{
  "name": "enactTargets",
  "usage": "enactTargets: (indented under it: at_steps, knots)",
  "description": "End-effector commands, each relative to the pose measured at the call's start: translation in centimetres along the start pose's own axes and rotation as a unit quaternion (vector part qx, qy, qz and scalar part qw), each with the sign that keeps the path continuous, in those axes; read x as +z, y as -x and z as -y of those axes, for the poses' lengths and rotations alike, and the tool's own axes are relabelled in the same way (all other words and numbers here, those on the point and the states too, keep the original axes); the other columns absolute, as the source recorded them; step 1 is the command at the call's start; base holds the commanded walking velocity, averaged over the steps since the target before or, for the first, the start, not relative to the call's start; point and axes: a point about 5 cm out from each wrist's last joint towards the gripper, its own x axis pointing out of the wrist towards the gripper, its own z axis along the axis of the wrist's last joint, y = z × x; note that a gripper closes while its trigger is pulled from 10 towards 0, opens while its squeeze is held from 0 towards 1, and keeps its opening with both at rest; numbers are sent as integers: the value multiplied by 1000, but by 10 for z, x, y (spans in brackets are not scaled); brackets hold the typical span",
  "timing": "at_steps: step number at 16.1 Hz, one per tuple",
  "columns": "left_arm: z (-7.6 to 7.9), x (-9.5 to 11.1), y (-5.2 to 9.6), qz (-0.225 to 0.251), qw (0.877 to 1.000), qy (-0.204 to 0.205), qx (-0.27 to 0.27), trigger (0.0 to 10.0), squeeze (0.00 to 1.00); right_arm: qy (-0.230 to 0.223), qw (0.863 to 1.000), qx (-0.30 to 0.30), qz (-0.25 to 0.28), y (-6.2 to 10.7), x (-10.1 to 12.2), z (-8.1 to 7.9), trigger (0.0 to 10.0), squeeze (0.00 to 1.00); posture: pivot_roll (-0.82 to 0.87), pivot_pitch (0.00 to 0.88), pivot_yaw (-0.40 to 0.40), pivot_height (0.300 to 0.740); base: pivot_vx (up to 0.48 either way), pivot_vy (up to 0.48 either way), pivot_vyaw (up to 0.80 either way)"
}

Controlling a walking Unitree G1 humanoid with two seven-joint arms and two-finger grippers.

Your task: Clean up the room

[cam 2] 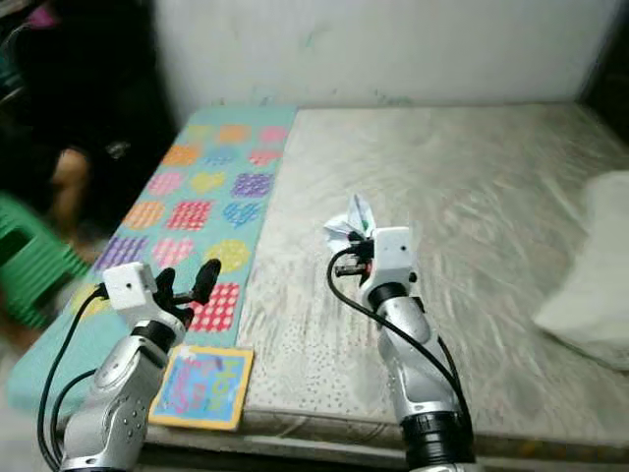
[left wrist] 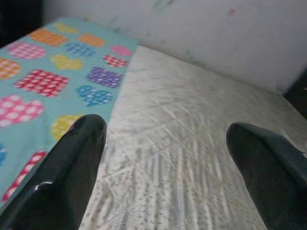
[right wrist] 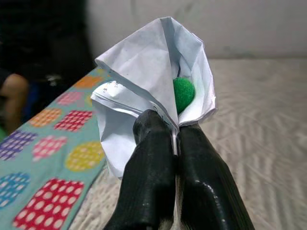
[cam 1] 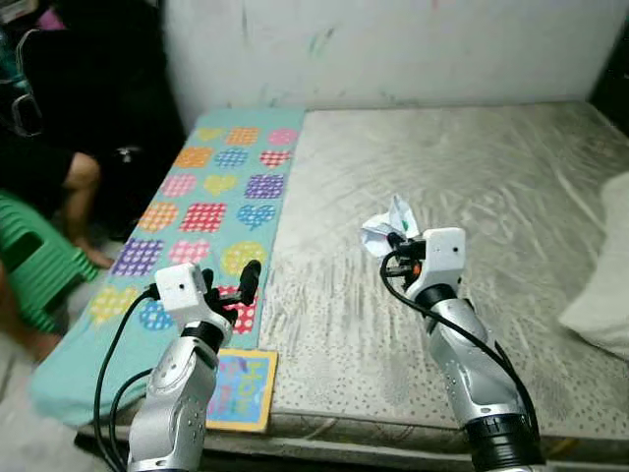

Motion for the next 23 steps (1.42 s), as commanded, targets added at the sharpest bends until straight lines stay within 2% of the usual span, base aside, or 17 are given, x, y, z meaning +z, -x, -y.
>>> enactTargets:
  at_steps: [1, 9, 16, 23]
  knots:
    - [-9, 3, 1, 1, 1000, -6, 14, 10000, 0, -1, 1000, 19, 7, -3, 4, -10, 10000, 0, -173, 5, 68, 740, 0, 480, 0]
    - [-9, 2, 0, 2, 1000, -6, 16, 10000, 0, 11, 999, 32, 3, -3, 2, -13, 10000, 0, -177, 4, 65, 740, 0, 479, 0]
    - [-5, 5, 1, 19, 1000, 2, -4, 10000, 0, 21, 999, 42, 1, -2, 0, -16, 10000, 0, -179, 0, 66, 740, 0, 0, 0]
    - [-3, 6, 1, 21, 1000, 1, -14, 10000, 0, 27, 999, 46, 0, -2, -1, -17, 10000, 0, -179, 0, 68, 740, 350, 0, 0]
